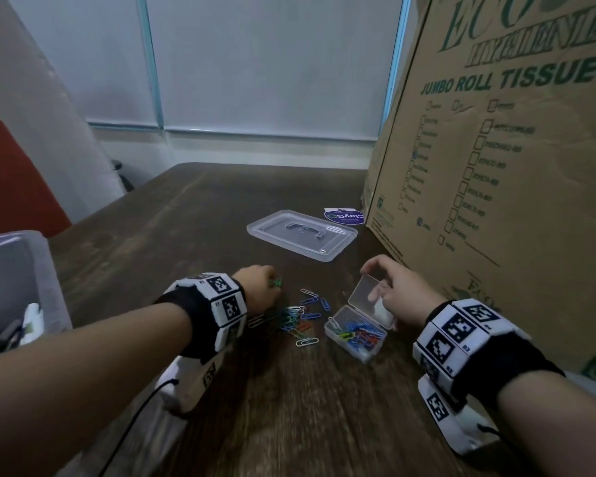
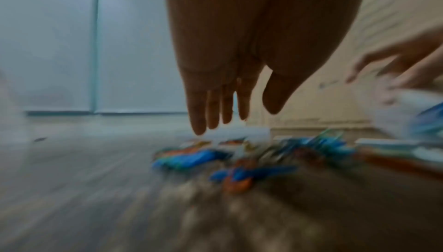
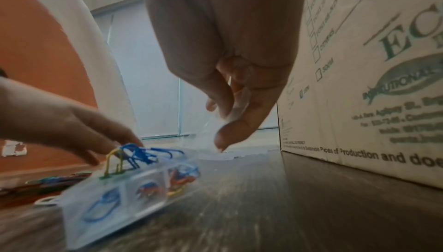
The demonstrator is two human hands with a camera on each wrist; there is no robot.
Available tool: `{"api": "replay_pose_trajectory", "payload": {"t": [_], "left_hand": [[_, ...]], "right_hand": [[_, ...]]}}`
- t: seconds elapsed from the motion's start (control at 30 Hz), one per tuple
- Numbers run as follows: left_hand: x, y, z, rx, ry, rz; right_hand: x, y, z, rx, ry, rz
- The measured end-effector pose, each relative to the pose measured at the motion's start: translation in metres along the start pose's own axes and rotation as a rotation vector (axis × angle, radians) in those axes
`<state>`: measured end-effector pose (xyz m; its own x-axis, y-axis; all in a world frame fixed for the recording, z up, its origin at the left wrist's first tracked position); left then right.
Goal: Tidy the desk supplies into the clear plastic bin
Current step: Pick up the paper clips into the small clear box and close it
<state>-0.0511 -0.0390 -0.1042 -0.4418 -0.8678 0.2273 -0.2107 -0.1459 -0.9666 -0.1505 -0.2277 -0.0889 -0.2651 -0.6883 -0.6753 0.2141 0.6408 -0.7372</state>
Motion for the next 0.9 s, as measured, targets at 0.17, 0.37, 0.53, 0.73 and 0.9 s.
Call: {"api": "replay_pose_trajectory", "payload": {"t": [0.17,0.37,0.53,0.73,0.9], "left_hand": [[-0.030,0.023,0.022,-0.115,-0.192,-0.023],[0.009,0.029,0.020,-0.172,0.039,0.007],[-0.005,0.011,0.040,-0.042,-0.028,0.031],[0.031,0.033,0.048,-0.286,0.168,0.112],[0.058,0.046,0.030,-0.441,0.354,0.148]], "right_hand": [[0.000,0.000,0.004,0.046,-0.016,-0.080],[-0.004,-0.001,0.009,0.166,-0.039,-0.171],[-0.002,-0.006,0.013,0.285,-0.064,-0.170],[-0.002,-0.013,0.017,0.270,0.007,-0.221],[0.008,-0.013,0.018,0.326,0.071,-0.215]]}}
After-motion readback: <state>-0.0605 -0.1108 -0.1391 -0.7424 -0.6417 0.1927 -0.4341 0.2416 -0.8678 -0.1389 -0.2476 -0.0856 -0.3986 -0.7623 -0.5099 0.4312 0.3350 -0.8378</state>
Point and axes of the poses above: each hand's wrist, its own z-axis towards the middle knuckle, its own y-axis out of the palm, x = y × z, the point moved 7 cm from there along z, towards the middle knuckle, and after that the axes turned 5 degrees about z, right-handed, at the moved point
